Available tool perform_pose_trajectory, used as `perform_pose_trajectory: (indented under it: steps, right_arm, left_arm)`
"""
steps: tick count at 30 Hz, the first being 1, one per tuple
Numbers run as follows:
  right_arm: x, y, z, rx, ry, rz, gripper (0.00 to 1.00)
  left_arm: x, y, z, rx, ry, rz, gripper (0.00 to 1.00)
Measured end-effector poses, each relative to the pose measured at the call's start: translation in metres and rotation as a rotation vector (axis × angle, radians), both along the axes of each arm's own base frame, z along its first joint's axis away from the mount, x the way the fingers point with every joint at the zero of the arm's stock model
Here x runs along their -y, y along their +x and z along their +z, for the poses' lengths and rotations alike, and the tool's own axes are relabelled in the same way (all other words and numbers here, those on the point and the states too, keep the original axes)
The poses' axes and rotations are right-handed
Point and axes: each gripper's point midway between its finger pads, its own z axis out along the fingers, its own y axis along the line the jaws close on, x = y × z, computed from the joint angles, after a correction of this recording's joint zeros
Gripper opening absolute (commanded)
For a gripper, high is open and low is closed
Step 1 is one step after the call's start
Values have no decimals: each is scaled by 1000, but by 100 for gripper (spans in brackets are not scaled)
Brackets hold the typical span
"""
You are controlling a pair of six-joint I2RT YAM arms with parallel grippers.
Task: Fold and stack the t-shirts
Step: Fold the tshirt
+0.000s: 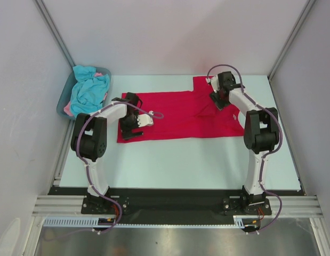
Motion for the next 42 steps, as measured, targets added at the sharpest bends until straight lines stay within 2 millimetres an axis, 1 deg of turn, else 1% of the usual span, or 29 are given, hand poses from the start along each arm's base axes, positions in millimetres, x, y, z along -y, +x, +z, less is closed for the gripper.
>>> perform_pose_trajectory:
  steps: [1,2,3,5,8,10,12,15,18,20,24,29,31,35,36,38,39,40,42]
  right_arm:
    - [3,-12,-10,-31,0,-4,64]
    - [7,-19,-9,-40,2,-9,64]
    - [10,-28,-14,-61,4,-16,64]
    - [20,-37,-21,-90,10,-36,64]
    - [36,-37,-22,-91,32,-83,64]
    - [45,-32,-17,-72,48,-114,63]
    - [49,-26,-10,-51,64,-130,62]
    - [43,-10,2,-9,98,-127,61]
    - [33,9,8,24,134,-110,61]
    - [27,19,5,32,157,-103,61]
    - [17,36,-11,21,195,-90,60]
    - [7,46,-34,-16,242,-80,59]
    - [5,49,-39,-24,254,-79,56]
    - [0,53,-42,-30,278,-75,52]
    - [-1,53,-42,-31,283,-74,49]
    - [-2,54,-40,-27,291,-72,46]
    - [-3,55,-40,-26,295,-71,42]
    - [-4,55,-39,-24,299,-70,40]
    - [-5,55,-39,-26,304,-70,39]
  left_arm:
    - [0,0,0,0,0,1,100]
    - [0,0,0,0,0,2,100]
    - [0,0,0,0,-1,2,100]
    - [0,-1,0,-1,0,4,100]
    - [1,-1,0,-1,0,2,100]
    - [2,-1,0,-1,0,1,100]
    - [2,-1,0,-1,0,-1,100]
    - [4,-1,0,-1,0,-5,100]
    - [6,-2,0,-1,0,-9,100]
    - [7,-2,0,-1,0,-11,100]
    - [7,-2,0,0,2,-14,100]
    - [7,-2,0,1,6,-15,100]
    - [8,-2,0,1,7,-15,100]
    - [7,-3,0,2,11,-17,100]
    - [7,-3,0,3,12,-17,100]
    - [7,-3,0,5,14,-18,100]
    - [7,-3,0,5,15,-17,100]
    - [7,-3,0,5,15,-17,100]
    - [6,-4,0,5,16,-17,100]
